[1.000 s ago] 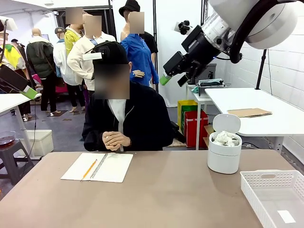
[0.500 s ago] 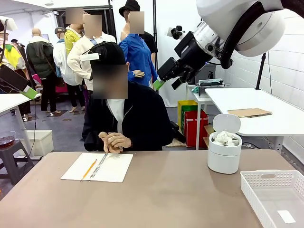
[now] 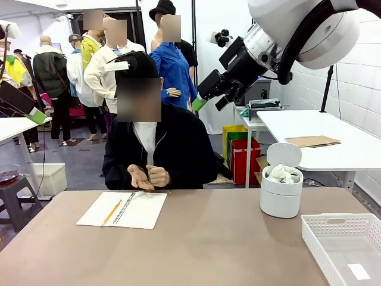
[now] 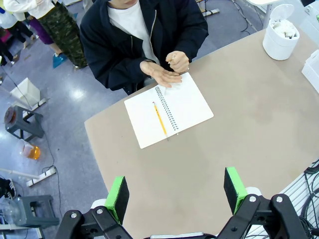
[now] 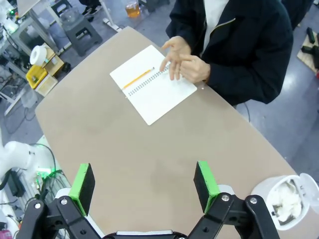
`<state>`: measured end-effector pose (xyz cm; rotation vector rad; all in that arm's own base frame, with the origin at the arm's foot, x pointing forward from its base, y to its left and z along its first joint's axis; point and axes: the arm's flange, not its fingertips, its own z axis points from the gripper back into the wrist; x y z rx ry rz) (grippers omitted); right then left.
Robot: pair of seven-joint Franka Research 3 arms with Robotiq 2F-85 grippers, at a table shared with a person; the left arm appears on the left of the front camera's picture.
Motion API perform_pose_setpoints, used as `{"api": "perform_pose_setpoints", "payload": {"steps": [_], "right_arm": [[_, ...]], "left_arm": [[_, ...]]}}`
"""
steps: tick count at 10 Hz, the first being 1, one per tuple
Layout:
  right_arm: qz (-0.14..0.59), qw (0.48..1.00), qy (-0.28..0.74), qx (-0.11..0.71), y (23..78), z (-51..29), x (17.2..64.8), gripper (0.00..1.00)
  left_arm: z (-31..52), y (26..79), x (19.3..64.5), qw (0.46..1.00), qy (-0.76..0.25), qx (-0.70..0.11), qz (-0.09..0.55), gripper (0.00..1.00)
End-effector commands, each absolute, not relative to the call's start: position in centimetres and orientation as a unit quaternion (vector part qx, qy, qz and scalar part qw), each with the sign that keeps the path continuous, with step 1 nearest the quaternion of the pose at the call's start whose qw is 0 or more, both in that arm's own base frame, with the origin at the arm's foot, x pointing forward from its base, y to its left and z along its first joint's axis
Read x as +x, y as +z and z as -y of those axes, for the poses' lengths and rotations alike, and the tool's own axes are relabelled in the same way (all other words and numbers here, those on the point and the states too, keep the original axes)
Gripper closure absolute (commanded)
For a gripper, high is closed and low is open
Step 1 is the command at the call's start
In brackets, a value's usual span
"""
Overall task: Sort the paper based on its condition.
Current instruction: If a person hands you a paper, place it in the Organizing basket , and if it's crumpled, put it in the Trash can.
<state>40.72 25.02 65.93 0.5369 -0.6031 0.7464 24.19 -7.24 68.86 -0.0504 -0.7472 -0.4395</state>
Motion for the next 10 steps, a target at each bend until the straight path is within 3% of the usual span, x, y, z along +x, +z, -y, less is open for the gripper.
{"api": "perform_pose_setpoints", "payload": {"steps": [1, 10], "right_arm": [[0.284, 0.853, 0.353, 0.259, 65.94, -24.90, 40.65, 0.00], [0.284, 0.853, 0.353, 0.259, 65.94, -24.90, 40.65, 0.00]], "left_arm": [[7.15, 68.88, 24.21, 0.908, -0.210, -0.020, 0.362, 0.00], [7.15, 68.88, 24.21, 0.908, -0.210, -0.020, 0.362, 0.00]]}}
